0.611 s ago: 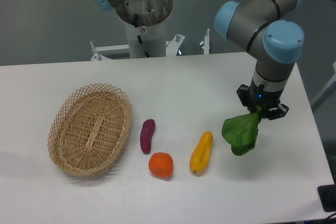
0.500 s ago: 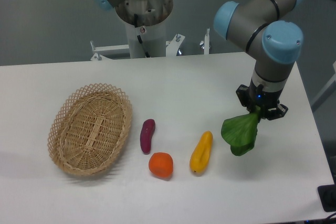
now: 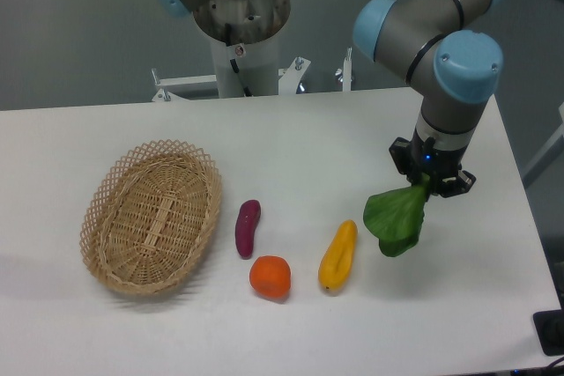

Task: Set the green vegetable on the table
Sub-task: 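Carry the held green bok choy toward the purple sweet potato and lower it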

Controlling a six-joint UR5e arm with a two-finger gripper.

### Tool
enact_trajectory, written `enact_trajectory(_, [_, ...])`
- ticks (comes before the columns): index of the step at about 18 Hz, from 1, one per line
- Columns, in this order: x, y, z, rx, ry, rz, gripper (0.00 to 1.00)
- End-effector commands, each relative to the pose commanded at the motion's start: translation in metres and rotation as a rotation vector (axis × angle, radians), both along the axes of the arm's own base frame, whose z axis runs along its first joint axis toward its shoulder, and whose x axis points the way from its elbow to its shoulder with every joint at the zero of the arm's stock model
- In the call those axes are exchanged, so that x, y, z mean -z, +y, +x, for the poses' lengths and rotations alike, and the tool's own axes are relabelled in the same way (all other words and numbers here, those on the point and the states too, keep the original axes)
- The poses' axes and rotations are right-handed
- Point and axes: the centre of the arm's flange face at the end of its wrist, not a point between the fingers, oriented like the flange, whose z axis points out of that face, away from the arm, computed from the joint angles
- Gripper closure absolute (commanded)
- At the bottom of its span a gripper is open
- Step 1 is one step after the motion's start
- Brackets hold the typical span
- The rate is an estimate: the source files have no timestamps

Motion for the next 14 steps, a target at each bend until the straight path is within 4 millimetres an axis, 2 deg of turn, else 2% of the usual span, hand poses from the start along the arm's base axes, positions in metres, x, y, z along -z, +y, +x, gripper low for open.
enact_trajectory(3, [0.004, -0.004, 0.013, 0.006, -0.027, -0.008, 0.86])
enact_trajectory(6, [0.022, -0.004, 0.035, 0.086, -0.062, -0.018, 0.86])
enact_trajectory(9, [0.025, -0.011, 0.054, 0.13, -0.08, -0.012, 0.87])
enact_trajectory(14, [0.034, -0.021, 0.07, 0.197, -0.101, -0.02, 0.87])
